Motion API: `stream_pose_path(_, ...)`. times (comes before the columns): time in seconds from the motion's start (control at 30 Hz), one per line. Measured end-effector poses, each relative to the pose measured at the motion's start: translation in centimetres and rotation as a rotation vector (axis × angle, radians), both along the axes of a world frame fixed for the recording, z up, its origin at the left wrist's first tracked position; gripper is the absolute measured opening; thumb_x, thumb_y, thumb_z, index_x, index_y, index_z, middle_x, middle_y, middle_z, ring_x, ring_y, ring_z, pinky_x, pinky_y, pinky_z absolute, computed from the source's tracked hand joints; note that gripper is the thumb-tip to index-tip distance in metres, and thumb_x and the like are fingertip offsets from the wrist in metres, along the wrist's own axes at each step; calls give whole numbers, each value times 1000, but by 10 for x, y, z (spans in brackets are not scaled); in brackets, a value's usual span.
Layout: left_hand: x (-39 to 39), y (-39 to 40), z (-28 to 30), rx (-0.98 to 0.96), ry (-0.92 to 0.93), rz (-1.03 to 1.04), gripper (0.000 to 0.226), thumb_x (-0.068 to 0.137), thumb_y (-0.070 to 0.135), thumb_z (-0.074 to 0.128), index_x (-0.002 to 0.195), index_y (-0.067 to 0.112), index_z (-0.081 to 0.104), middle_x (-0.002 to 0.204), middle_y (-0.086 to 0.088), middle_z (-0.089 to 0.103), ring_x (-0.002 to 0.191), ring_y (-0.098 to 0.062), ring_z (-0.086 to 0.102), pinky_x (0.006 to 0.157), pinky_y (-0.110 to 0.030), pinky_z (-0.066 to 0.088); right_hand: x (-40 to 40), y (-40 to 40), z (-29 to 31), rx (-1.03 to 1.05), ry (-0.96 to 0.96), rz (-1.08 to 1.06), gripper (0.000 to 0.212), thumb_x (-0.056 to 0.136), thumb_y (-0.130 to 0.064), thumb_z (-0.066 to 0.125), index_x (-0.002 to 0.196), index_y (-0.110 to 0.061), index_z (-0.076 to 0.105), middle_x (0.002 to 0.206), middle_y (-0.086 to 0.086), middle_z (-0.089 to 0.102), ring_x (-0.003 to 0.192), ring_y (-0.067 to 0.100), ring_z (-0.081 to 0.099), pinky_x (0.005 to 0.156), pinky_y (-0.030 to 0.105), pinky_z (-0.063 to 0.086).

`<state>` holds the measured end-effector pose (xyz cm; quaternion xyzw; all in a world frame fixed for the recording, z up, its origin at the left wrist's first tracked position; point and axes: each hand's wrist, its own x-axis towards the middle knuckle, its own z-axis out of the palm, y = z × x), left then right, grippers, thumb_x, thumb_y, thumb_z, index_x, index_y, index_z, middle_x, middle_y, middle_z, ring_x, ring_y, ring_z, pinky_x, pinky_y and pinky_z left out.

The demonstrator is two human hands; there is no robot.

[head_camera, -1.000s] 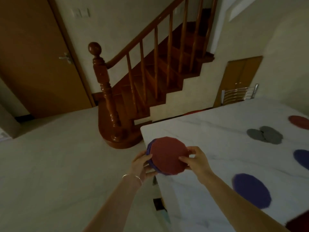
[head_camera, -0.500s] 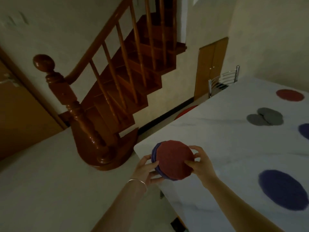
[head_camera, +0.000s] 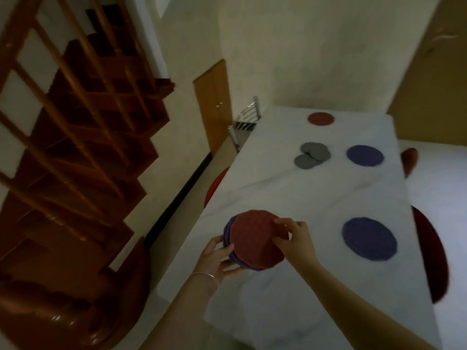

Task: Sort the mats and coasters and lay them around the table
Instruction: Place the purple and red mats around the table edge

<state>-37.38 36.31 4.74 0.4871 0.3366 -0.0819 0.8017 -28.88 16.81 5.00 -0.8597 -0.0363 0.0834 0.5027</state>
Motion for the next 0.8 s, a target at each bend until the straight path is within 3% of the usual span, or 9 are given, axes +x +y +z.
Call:
stream_pose_path(0.1, 9, 6, -8, -33, 19, -104, 34, 82, 5, 68, 111, 19, 59, 114, -13, 62, 97, -38, 64, 61, -46, 58, -15, -5, 0, -65, -59, -105, 42, 72, -9, 71, 111, -24, 65, 105, 4, 45, 88, 15, 49, 74, 16, 42)
stream_pose_path(0.3, 11, 31, -24, -34, 62, -321, 27, 85, 11, 67, 108, 23, 59, 111, -8, 61, 100, -40, 63, 79, -53, 55, -71, 7, -9, -48, -33, -181, 58, 69, -4, 78, 123, -9, 57, 124, 11, 38, 111, 25, 50, 92, 25, 43)
stream_pose_path(0.43, 3, 25, -26, -43, 74, -404, 28, 85, 13, 67, 109, 24, 58, 110, -7, 63, 95, -38, 65, 71, -48, 58, -99, 18, -21, -181, -40, -163, 75, 64, -25, 83, 132, -23, 50, 139, 4, 30, 125, 25, 32, 105, 37, 38)
stream_pose_path(0.53, -2, 18, -28, -48, 84, -437, 37, 83, 13, 69, 117, 20, 56, 113, -9, 64, 95, -39, 66, 65, -46, 59, -109, 20, -31, -287, -27, -196, 79, 63, -41, 80, 134, -30, 46, 144, -2, 24, 125, 24, 24, 106, 40, 34)
stream_pose_path(0.7, -9, 21, -37, -6, 87, -391, 30, 86, 10, 66, 110, 23, 56, 102, -4, 65, 85, -34, 67, 51, -39, 58, -110, 9, -50, -363, -42, -199, 78, 61, -47, 78, 132, -32, 49, 143, -2, 24, 121, 24, 23, 106, 40, 36)
stream_pose_path(0.8, -11, 34, -40, 18, 105, -353, 26, 86, 8, 65, 107, 23, 57, 101, -4, 64, 86, -35, 66, 54, -41, 58, -111, 4, -65, -338, -3, -227, 77, 60, -47, 77, 131, -32, 50, 143, 0, 24, 120, 25, 24, 105, 38, 35)
